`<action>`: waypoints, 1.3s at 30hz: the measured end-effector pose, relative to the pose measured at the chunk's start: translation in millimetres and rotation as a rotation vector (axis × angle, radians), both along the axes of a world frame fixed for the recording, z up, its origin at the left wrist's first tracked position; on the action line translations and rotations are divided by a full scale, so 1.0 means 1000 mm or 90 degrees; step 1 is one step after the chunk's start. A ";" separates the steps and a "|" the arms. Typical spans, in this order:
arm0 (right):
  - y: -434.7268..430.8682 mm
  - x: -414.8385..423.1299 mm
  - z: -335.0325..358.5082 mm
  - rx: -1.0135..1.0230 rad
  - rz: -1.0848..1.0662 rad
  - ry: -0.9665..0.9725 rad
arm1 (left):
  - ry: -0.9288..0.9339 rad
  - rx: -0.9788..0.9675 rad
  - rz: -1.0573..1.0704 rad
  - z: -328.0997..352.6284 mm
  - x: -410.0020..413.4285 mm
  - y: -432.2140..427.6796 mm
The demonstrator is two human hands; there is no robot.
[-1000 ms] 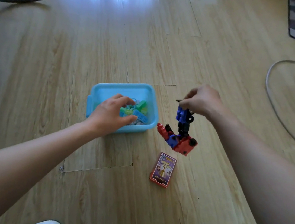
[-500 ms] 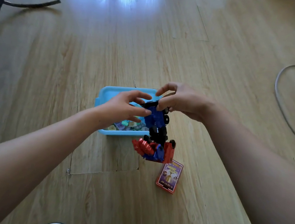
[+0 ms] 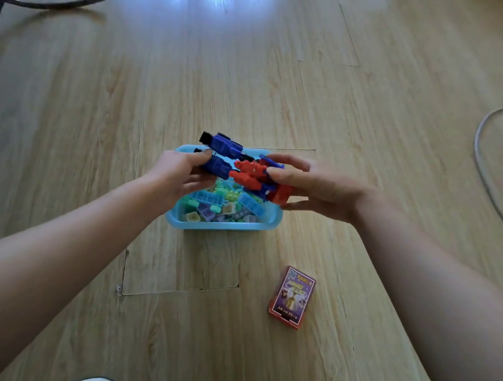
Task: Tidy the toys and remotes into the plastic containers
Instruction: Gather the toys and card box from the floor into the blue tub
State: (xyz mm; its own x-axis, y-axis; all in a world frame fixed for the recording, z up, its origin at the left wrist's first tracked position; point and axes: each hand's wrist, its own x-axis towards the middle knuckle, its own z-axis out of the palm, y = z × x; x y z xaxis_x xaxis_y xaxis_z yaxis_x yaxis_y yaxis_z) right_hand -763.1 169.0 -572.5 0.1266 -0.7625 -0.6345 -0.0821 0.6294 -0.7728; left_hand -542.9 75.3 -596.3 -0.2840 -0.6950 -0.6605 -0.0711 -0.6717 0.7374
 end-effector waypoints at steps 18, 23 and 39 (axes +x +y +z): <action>-0.028 0.053 -0.001 0.052 0.227 0.598 | -0.635 -0.231 -0.690 0.001 0.025 -0.018; -0.026 0.067 -0.005 0.047 0.399 0.676 | -0.585 -0.222 -0.653 -0.001 0.019 -0.013; 0.071 0.023 -0.036 -0.233 0.059 0.750 | -0.386 -1.014 -0.461 0.000 -0.014 0.061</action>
